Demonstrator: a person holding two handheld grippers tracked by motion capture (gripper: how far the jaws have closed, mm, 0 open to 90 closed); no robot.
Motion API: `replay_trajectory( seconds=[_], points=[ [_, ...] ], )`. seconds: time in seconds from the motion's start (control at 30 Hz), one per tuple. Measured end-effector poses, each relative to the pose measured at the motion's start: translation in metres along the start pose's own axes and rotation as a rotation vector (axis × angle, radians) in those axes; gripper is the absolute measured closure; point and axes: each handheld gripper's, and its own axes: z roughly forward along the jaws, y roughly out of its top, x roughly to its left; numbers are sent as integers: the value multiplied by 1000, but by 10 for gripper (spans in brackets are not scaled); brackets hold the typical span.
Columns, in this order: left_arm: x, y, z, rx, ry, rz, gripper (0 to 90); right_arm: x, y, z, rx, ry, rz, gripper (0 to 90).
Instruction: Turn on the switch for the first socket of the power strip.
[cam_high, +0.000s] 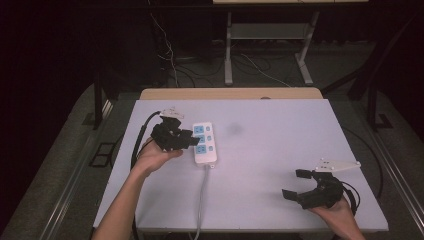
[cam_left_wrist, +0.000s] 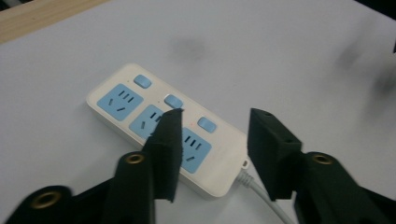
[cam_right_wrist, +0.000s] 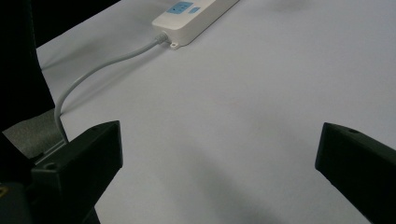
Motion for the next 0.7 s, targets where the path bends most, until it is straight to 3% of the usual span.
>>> replay_trajectory(
  seconds=[0.23, 0.4, 0.7],
  points=[
    [-7, -8, -9, -29, -21, -12, 155, 1, 0, 1, -1, 2, -2, 3],
    [-18, -17, -14, -41, -34, -6, 0, 2, 0, 1, -3, 3, -1, 3],
    [-32, -37, -21, -100, -40, 3, 0, 3, 0, 2, -6, 5, 2, 3]
  ],
)
